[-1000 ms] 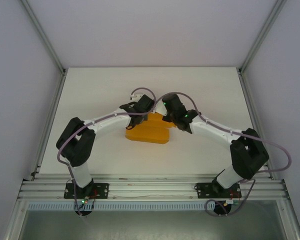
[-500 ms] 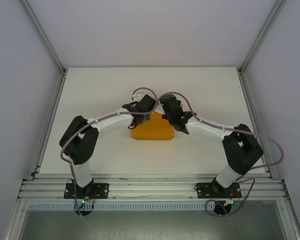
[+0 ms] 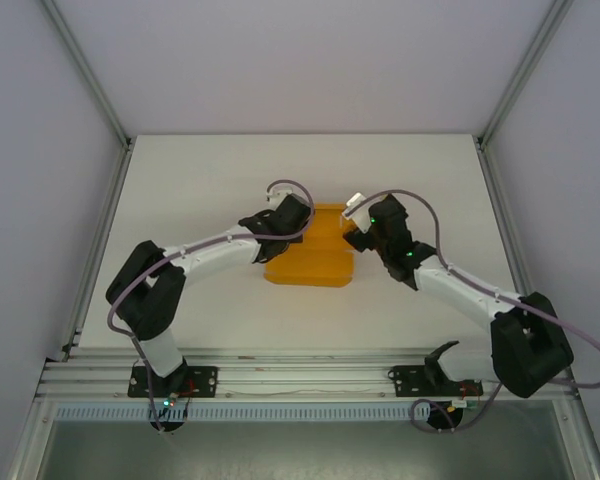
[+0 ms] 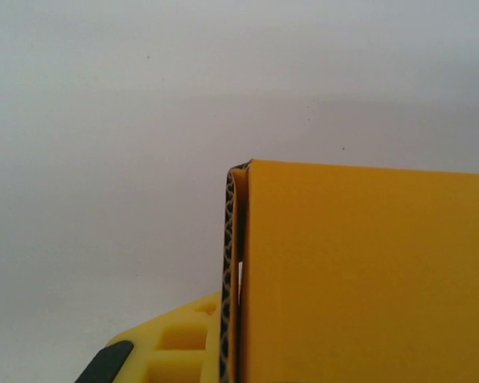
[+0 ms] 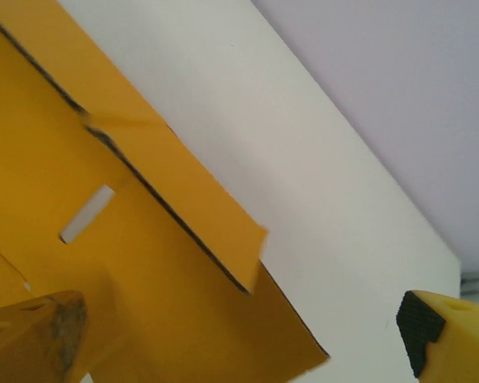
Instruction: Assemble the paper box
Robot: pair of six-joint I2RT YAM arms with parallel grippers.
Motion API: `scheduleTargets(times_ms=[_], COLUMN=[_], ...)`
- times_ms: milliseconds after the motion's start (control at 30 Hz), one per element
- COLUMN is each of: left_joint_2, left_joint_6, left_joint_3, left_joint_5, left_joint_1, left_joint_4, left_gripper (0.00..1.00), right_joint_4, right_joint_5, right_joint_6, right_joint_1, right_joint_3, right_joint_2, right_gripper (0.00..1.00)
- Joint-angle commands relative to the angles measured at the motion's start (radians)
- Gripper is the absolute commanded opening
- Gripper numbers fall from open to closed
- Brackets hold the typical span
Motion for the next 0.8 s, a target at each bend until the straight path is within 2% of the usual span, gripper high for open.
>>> scheduleTargets(times_ms=[0,167,300,533,633,767], left_joint_2=[-0.039,-0.077,-0.107,-0.177,-0.201,-0.211], left_joint_6=[0.032,0.056,0.076,0.088,0.098,0.111], left_joint_3=[-0.027,-0.077,-0.11,-0.179,-0.198,-0.216], left_joint_5=[-0.006,0.025,0.059,0.091,0.097,0.122], left_joint_1=[0.003,0.003,0.002,0.003,0.003,0.003], left_joint_4=[0.042,0.11,0.169,0.263,0.285,0.315], left_gripper=[0.0,0.0,0.0,0.0,0.0,0.0], right_joint_4=[0.022,0.006,-0.035,0.068,0.099,0.08], right_joint_5=[-0.098,-0.252,-0.379,-0.441,-0.554,-0.767], right_joint_6=[0.118,0.243,0.253,0.437,0.449,0.426], right_joint_1=[-0.059,-0.172,-0.187,-0.244,-0.26,-0.263], right_joint_3=[-0.014,0.004,0.025,0.048,0.06,0.115], right_joint_2=[-0.049,-0.054,-0.01,0.093,0.127,0.179], right_gripper=[1.0,1.0,1.0,1.0,1.0,1.0])
